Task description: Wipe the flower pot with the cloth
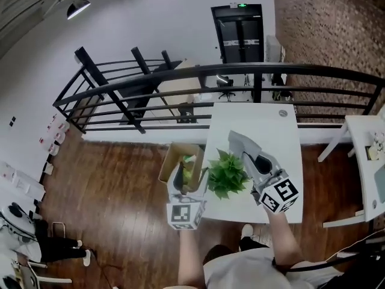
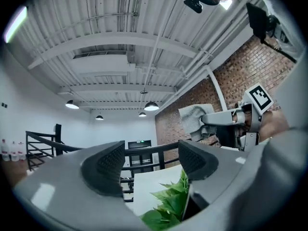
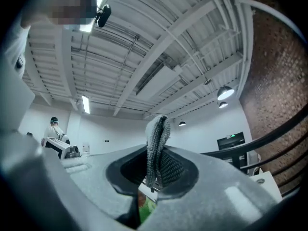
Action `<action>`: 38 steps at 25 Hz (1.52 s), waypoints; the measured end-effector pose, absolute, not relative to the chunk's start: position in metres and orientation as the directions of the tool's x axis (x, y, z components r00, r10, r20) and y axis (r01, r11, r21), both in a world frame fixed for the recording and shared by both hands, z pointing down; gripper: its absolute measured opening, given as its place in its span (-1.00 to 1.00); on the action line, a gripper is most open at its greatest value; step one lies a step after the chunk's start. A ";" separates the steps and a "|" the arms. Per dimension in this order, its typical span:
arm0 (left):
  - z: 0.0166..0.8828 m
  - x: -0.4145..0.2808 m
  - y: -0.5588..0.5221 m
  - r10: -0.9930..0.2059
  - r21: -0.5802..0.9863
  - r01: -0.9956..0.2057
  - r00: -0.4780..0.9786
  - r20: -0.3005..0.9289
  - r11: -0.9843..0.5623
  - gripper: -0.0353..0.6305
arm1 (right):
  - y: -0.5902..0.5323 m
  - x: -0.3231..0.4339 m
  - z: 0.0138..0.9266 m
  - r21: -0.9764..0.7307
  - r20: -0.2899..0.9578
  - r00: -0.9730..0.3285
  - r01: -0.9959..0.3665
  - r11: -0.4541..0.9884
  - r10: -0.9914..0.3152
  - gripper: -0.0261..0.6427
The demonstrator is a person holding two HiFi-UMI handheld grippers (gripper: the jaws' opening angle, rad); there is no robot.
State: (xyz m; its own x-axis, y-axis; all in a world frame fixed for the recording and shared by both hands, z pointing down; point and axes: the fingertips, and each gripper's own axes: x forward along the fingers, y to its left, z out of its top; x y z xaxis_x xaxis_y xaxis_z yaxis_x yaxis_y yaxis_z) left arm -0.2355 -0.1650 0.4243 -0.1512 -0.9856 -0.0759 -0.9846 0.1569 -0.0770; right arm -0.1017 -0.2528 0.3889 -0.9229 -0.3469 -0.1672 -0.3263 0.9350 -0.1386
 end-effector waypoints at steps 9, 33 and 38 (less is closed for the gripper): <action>0.530 -0.269 -0.188 -0.978 -0.027 -0.992 0.116 0.176 -0.123 0.29 | -0.304 -0.097 0.419 -0.152 -0.108 -0.842 -0.511 0.846 -0.528 -0.87; 0.791 -0.173 -0.251 -0.758 0.142 -0.849 0.521 0.393 -0.509 1.00 | -0.272 0.014 0.483 -0.075 0.116 -0.436 -0.900 0.430 -0.892 -0.87; 0.794 -0.160 -0.262 -0.727 0.081 -0.821 0.542 0.421 -0.565 0.73 | -0.264 0.033 0.470 -0.036 0.096 -0.372 -0.928 0.370 -0.923 -0.87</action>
